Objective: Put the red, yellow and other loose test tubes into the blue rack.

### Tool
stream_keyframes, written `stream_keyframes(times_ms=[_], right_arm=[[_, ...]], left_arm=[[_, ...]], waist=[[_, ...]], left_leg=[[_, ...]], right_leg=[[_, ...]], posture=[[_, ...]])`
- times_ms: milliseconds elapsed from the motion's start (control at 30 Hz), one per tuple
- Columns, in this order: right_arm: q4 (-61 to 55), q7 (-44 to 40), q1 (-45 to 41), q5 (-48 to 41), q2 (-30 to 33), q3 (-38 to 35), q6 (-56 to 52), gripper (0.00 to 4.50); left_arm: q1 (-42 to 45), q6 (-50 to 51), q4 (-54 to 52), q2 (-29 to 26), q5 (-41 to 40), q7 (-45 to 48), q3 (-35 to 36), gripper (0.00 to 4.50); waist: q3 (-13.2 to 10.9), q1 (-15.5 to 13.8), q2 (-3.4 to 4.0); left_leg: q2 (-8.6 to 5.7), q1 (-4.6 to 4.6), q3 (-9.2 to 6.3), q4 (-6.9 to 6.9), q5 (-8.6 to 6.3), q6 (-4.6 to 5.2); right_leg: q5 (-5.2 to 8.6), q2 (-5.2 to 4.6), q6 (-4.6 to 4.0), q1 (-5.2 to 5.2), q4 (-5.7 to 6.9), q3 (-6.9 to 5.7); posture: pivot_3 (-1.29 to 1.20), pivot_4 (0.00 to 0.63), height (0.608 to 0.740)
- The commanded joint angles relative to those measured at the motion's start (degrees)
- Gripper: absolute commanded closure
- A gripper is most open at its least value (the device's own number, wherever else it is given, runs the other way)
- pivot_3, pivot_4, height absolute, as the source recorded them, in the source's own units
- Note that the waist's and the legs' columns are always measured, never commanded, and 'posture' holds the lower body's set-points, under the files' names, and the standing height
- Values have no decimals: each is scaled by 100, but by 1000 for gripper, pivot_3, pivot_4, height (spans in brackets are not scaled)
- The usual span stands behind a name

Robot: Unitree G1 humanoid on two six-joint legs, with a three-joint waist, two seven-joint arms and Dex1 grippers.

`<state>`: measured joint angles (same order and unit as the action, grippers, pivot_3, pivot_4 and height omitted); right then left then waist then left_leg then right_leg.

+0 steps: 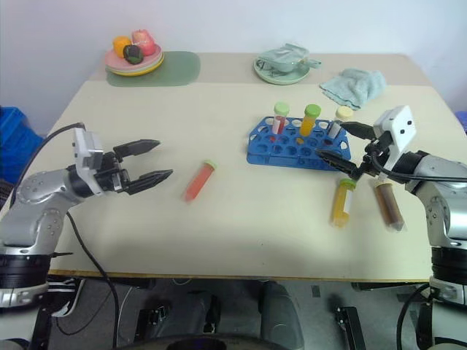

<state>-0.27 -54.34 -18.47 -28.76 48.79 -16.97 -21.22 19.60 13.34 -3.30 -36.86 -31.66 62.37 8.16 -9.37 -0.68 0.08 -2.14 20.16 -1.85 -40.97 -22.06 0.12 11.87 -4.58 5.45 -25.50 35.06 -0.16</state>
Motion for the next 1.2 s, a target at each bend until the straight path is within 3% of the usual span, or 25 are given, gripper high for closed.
stream_keyframes(times_ms=[33,600,767,1000,1200], right_arm=[[-209,101,-62,5,118,-278,91,0],[-333,635,-518,56,-191,-8,-408,0],[-526,1011,-644,-216,-151,-98,-1307,0],[-894,1347,-385,-381,748,-412,-3141,0],[-392,1080,-481,-548,2060,-514,-4792,0]], left_arm=[[292,-213,182,44,77,125,-49,432],[533,-706,872,41,120,515,166,432],[678,-795,1119,117,49,643,119,432],[856,-173,1159,204,-382,1386,-116,432],[1228,-299,1358,501,-188,1537,-362,432]], waist=[[0,4,0],[0,7,0],[0,-4,0],[0,-9,1],[-1,2,4]], left_leg=[[0,0,0,0,0,0],[1,0,0,0,0,-1],[0,3,-1,-1,0,-1],[-1,13,-3,-2,0,0],[-3,10,0,-3,-1,3]], right_leg=[[0,0,0,0,1,0],[0,2,0,-1,0,0],[0,0,0,-2,1,-1],[0,-1,0,-5,1,-3],[0,-1,0,-4,-2,-3]], posture=[[0,150,740],[0,150,740],[0,150,740],[0,150,740],[0,150,740]])
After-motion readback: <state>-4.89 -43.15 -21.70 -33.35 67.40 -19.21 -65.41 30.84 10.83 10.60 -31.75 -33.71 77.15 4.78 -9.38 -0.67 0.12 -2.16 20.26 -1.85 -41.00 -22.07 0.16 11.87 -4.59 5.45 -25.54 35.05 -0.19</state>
